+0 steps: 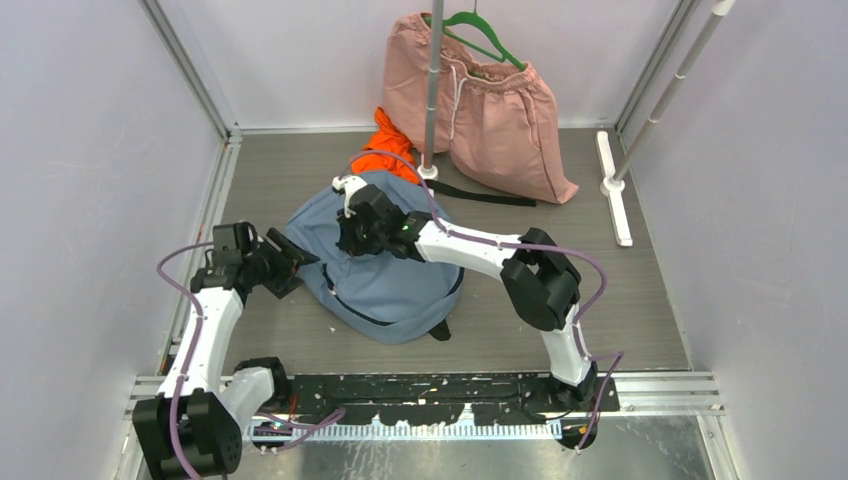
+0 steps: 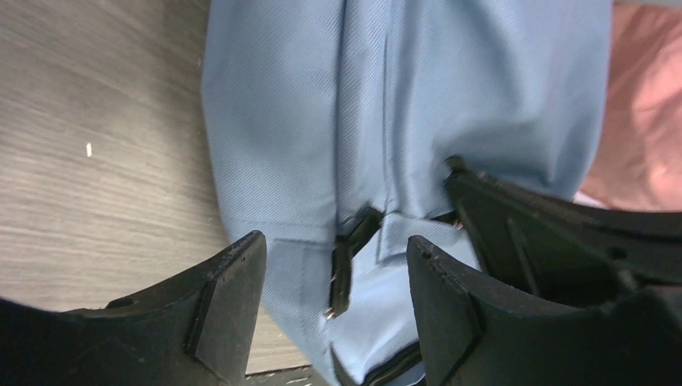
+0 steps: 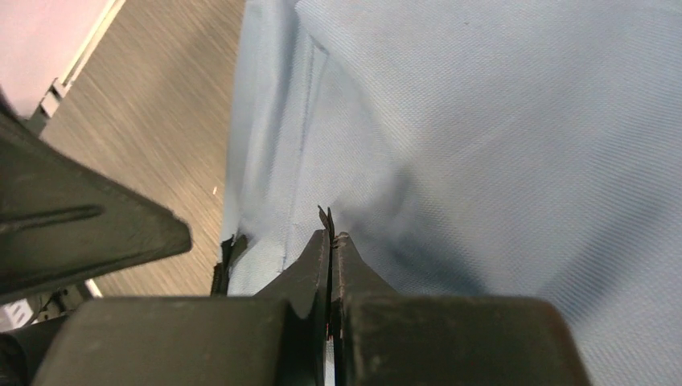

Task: Pack the student bag
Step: Zip the student bag at the center of the board.

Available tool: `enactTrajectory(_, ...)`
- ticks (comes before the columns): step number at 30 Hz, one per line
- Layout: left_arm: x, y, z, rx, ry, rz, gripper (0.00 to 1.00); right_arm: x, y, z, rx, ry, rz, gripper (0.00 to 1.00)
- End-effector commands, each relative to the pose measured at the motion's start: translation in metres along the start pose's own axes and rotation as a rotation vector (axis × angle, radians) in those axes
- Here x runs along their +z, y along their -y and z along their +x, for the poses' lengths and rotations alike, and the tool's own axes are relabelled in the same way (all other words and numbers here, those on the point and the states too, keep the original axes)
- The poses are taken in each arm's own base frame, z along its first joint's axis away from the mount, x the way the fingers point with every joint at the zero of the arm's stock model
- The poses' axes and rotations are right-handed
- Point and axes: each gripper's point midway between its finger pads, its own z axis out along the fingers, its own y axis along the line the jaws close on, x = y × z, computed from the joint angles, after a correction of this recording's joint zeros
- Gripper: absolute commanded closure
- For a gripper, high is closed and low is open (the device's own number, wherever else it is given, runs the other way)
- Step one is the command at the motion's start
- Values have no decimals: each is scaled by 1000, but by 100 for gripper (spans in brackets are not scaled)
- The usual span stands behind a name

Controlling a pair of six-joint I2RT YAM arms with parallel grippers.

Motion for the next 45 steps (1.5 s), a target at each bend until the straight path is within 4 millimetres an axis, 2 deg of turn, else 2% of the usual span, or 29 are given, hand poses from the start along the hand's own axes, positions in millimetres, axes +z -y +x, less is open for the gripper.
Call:
enactTrajectory(1,7,25,-26,-58,75,91,35,-19,-31,-47,16,127,-108,97)
enactTrajectory(7,29,23,-28,-83,41,61,38,-16,-30,-46,27,122,-105,93)
enactTrajectory(14,37,21,-22,-72,29,43,41,-25,-31,-54,32,155,-100,92)
enactTrajectory(19,46,18,-18,-83,14,38,50,-32,-37,-57,28,168,-134,91)
enactTrajectory(27,58,31,-14,-42,-17,50,56,-35,-41,-62,26,201,-156,91)
enactTrajectory(30,63,28,-16,-43,-18,30,64,-39,-41,-65,26,214,-159,91)
enactTrajectory(32,65,26,-15,-46,-23,22,78,-41,-43,-67,23,221,-161,91)
enactTrajectory(34,67,25,-15,-47,-26,19,98,-43,-41,-68,20,224,-154,91)
enactTrajectory(41,54,30,-21,-29,33,43,100,-49,-30,-66,-7,236,-100,94)
enactTrajectory(45,50,32,-22,-15,36,45,100,-61,-27,-73,-9,282,-80,95)
